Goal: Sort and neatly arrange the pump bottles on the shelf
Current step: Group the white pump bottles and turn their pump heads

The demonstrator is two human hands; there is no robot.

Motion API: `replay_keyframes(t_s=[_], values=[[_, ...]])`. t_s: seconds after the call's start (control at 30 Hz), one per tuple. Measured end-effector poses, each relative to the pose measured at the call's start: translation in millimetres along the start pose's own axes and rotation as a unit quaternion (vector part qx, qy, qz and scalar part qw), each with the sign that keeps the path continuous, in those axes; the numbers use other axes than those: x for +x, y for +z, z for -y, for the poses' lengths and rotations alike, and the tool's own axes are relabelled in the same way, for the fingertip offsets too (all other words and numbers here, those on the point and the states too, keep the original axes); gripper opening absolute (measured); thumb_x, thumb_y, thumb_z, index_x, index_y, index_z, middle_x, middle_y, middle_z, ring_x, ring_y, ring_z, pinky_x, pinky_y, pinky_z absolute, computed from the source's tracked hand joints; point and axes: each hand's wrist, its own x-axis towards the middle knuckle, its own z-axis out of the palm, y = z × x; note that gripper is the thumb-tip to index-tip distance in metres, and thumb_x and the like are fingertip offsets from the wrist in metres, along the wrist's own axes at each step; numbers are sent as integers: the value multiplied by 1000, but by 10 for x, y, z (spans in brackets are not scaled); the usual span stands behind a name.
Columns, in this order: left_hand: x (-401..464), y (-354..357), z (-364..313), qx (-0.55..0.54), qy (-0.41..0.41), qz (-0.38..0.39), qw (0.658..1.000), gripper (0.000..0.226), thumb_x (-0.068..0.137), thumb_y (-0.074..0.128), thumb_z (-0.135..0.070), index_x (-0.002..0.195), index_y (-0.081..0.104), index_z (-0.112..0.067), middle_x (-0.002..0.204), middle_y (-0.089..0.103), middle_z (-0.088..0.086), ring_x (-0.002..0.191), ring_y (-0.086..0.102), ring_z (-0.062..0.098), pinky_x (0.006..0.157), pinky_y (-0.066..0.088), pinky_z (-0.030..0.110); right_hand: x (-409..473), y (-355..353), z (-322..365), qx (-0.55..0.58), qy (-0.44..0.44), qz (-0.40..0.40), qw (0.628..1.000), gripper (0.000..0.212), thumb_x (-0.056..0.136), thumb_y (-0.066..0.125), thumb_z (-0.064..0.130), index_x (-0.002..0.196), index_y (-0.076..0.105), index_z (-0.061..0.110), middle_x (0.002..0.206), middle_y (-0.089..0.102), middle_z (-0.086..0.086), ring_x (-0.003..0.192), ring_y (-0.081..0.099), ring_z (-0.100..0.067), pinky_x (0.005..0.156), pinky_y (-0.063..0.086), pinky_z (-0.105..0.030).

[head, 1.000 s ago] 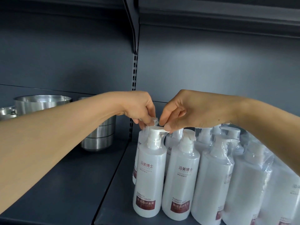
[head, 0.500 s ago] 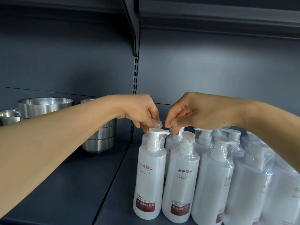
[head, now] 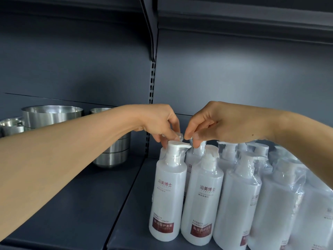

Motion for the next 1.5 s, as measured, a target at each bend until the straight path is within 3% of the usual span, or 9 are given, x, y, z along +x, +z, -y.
replay_keyframes(t_s=[0.27, 0.37, 0.63, 0.77, 0.87, 1.0, 1.2, 1.37, 1.5], values=[[-29, -16, 78, -15, -2, 0, 1000, 11, 87, 67, -20, 94, 70, -13, 74, 71, -5, 66, 67, 7, 60, 49, 19, -10, 1, 34, -2, 2, -15, 1000, 18, 93, 57, 19, 90, 71, 29, 83, 74, 11, 85, 67, -5, 87, 50, -22], [-77, -30, 98, -22, -5, 12, 1000, 18, 88, 65, -19, 105, 68, -13, 72, 70, -9, 70, 69, 8, 61, 49, 20, -19, 17, 38, 11, -6, -11, 1000, 12, 89, 61, 24, 89, 73, 25, 83, 74, 11, 81, 67, -4, 84, 51, -22], [-294, 7, 195, 48, -34, 18, 998, 60, 83, 69, -11, 136, 43, -18, 106, 70, 4, 85, 64, 13, 70, 55, 28, 77, 188, 98, 1, -36, -24, 999, 17, 80, 73, 34, 96, 72, 30, 83, 73, 9, 82, 67, -11, 79, 53, -27], [-405, 92, 264, 47, -48, 25, 997, 75, 81, 72, -12, 143, 29, -18, 111, 66, 4, 88, 63, 16, 65, 54, 24, 86, 231, 110, 1, -38, -55, 998, 10, 82, 72, 28, 91, 75, 25, 81, 74, 8, 71, 64, -2, 74, 53, -22], [-512, 182, 311, 8, -60, 10, 998, 67, 80, 72, -12, 134, 33, -16, 103, 66, 2, 76, 61, 7, 66, 54, 24, 84, 240, 114, 10, -35, -55, 998, 10, 82, 72, 24, 91, 75, 22, 81, 74, 6, 65, 60, 5, 62, 47, -8], [-671, 295, 313, -20, -59, -8, 998, 52, 79, 72, -12, 115, 35, -17, 95, 60, 2, 71, 58, 9, 69, 55, 29, 80, 253, 97, 11, -22, -61, 998, 13, 82, 72, 24, 95, 75, 21, 81, 74, 8, 68, 61, 4, 62, 44, -3], [-804, 214, 204, -13, -28, -101, 994, 40, 80, 69, -21, 106, 39, -25, 91, 59, -3, 73, 61, 13, 62, 50, 31, -57, 150, 6, 7, 9, -132, 991, 24, 89, 61, 28, 113, 65, 27, 93, 70, 10, 90, 65, -8, 83, 50, -20], [-758, 116, 39, 11, 37, -201, 979, 30, 78, 71, -30, 99, 50, -34, 92, 59, -12, 82, 61, 10, 75, 51, 30, -379, -65, -303, 0, 55, -212, 976, 20, 94, 52, 11, 105, 64, 23, 95, 73, 5, 97, 65, -13, 87, 47, -19], [-632, 136, -208, 50, 91, -195, 975, 24, 78, 70, -31, 96, 55, -34, 95, 61, -16, 86, 60, -1, 74, 45, 16, -616, -132, -552, -28, 107, -213, 971, 26, 94, 51, 7, 102, 64, 27, 99, 72, 4, 98, 65, -14, 89, 49, -24]])
